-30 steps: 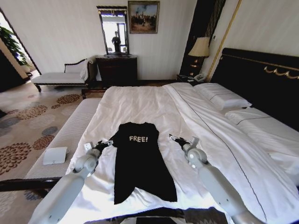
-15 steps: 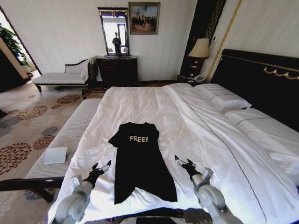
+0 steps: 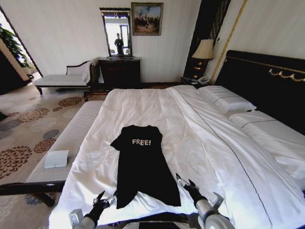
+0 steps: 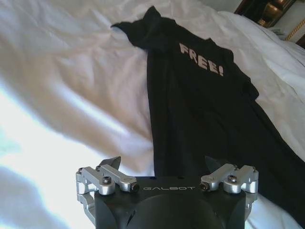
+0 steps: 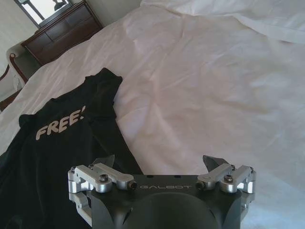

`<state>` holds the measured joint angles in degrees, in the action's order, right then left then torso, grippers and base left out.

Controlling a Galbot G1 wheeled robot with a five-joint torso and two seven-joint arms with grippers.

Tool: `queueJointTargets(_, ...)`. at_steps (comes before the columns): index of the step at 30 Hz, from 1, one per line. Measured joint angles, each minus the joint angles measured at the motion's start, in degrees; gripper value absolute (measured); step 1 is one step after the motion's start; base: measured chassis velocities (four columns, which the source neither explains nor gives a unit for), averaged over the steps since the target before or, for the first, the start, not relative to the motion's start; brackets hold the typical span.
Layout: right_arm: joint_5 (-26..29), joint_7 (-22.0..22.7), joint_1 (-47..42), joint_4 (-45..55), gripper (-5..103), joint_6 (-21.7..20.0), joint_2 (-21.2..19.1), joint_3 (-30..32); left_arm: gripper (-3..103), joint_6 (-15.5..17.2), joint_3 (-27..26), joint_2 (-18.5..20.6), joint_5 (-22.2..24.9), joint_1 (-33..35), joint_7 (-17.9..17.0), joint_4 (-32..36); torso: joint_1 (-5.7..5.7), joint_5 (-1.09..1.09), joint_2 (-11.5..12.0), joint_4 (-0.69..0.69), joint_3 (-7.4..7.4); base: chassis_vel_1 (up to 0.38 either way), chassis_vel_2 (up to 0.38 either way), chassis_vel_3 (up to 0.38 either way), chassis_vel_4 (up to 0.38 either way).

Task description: Fold the clothes on the bed.

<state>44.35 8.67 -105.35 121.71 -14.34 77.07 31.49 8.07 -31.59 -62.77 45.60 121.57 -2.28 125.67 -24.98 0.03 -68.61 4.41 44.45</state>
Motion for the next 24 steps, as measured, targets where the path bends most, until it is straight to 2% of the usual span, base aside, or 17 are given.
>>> queueJointTargets(8,0.18,0.55,0.53,-0.95,100,-0.04,0.53,-0.04,99,-0.43,3.75,-0.12,-0.13,0.43,0.32,-3.43,0.0,-0.04,0.0,0.0,0.0,0.0,0.0,0.0,0.0)
queueJointTargets(19,1.22,0.88,0.94,-1.31,100,-0.18,1.05,0.22,100,0.83,5.65,-0.26,0.79,-4.53,0.37,-6.68,-0.01,-0.03,0.0,0.0,0.0,0.0,0.0,0.0,0.0)
queueJointTargets(22,1.37,0.98,0.99,-1.33,100,-0.23,1.33,0.16,91,1.37,6.26,-0.43,1.21,-5.44,0.69,-7.1,-0.01,-0.03,0.0,0.0,0.0,0.0,0.0,0.0,0.0)
queueJointTargets(24,1.4,1.03,0.92,-1.27,100,-0.24,1.42,0.07,91,1.56,6.6,-0.45,1.24,-5.68,0.74,-7.29,-0.01,-0.03,0.0,0.0,0.0,0.0,0.0,0.0,0.0)
